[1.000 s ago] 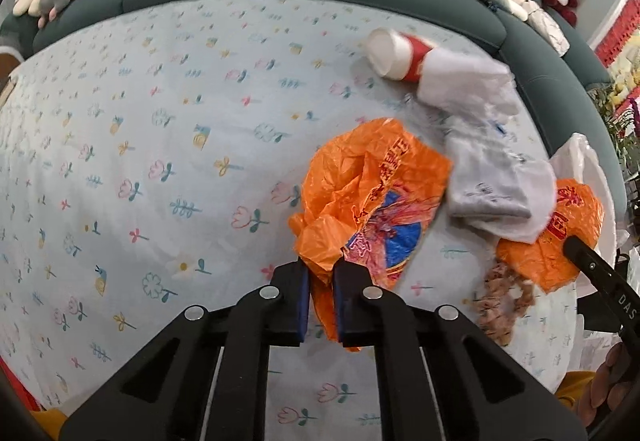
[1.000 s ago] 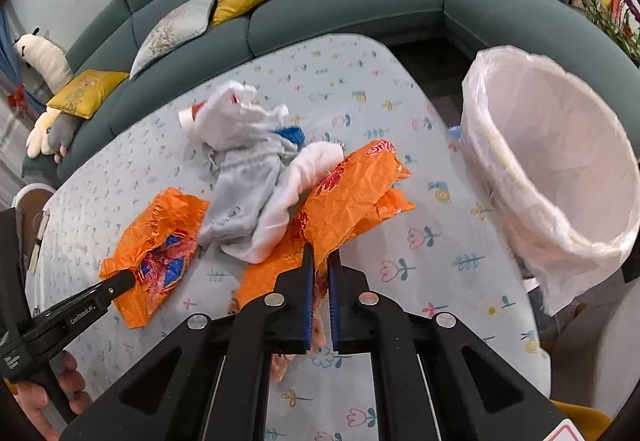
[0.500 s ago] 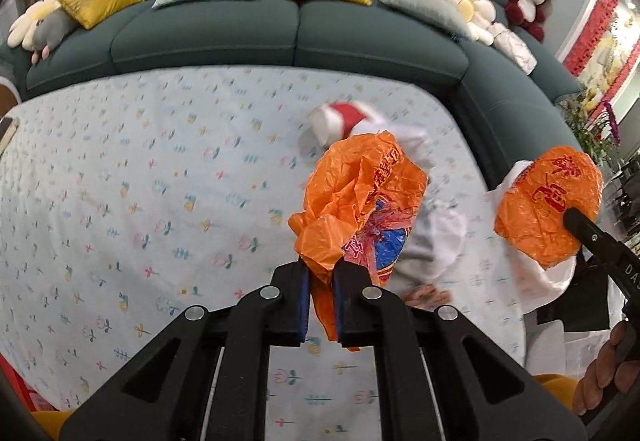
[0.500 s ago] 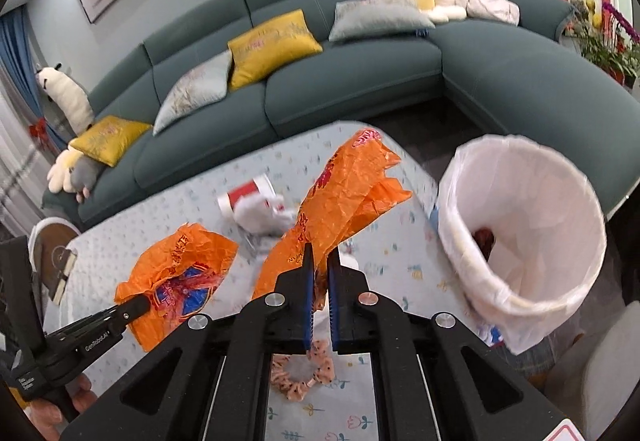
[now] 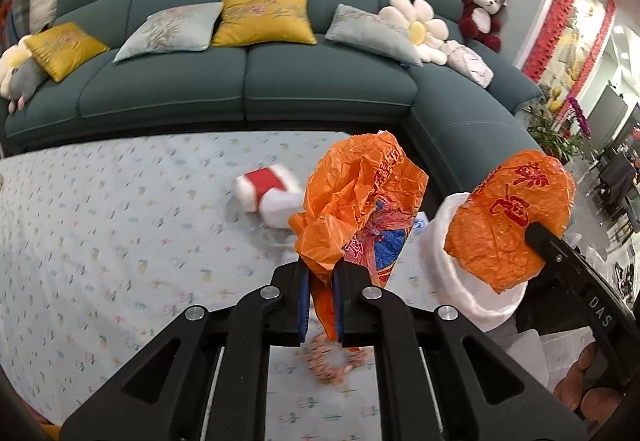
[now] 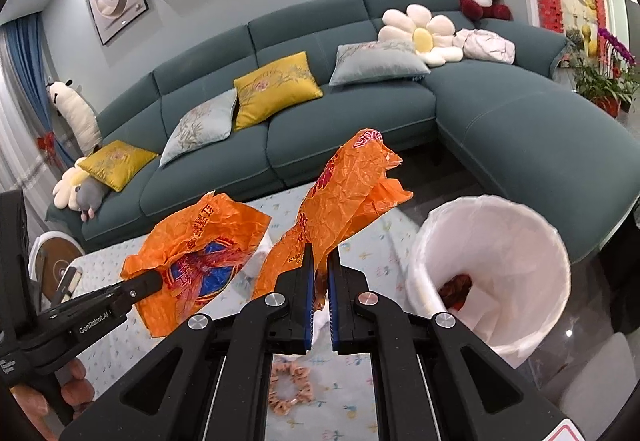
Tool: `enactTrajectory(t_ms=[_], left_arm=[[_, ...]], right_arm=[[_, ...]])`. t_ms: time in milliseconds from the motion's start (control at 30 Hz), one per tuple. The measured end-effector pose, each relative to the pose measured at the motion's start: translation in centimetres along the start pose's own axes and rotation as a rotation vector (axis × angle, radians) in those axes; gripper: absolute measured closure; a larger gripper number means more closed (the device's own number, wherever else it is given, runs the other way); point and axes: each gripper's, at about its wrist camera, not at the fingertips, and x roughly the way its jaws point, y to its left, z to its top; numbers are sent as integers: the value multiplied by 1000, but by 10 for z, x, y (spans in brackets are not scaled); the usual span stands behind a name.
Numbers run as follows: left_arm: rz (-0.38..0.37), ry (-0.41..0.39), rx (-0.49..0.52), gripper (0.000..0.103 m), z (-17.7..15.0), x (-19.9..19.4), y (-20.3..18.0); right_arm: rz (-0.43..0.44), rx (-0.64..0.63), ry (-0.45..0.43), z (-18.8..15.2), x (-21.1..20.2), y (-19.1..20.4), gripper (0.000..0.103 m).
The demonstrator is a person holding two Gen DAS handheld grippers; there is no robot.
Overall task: Collect trash
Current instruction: 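Lift both orange bags and carry them toward the wastebasket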
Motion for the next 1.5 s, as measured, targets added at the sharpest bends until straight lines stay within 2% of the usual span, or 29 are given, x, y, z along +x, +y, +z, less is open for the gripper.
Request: enactTrajectory(t_ms=[300,633,933,1333,1433,1500], left_arm=[[-50,-4,60,94,10,6,-53],[-103,27,139,94,6,24,-113],[-141,61,190,94,3,45,-153],[-159,98,242,94,-4,70,-191],[-156,100,251,91,-4,74,-198],[-156,99,249,81,-3,77,-202]], right_arm=[[-57,30,-35,10,-16,-38,97],[-123,81,-40,11,-22,-94,97],[-167,124,-34,5,-22,-135,97],[-194,151,-8,1,-10,-165,97],[-198,149,-3,3,-5,-171,92],[-204,148,-5,3,-5,-172,89]])
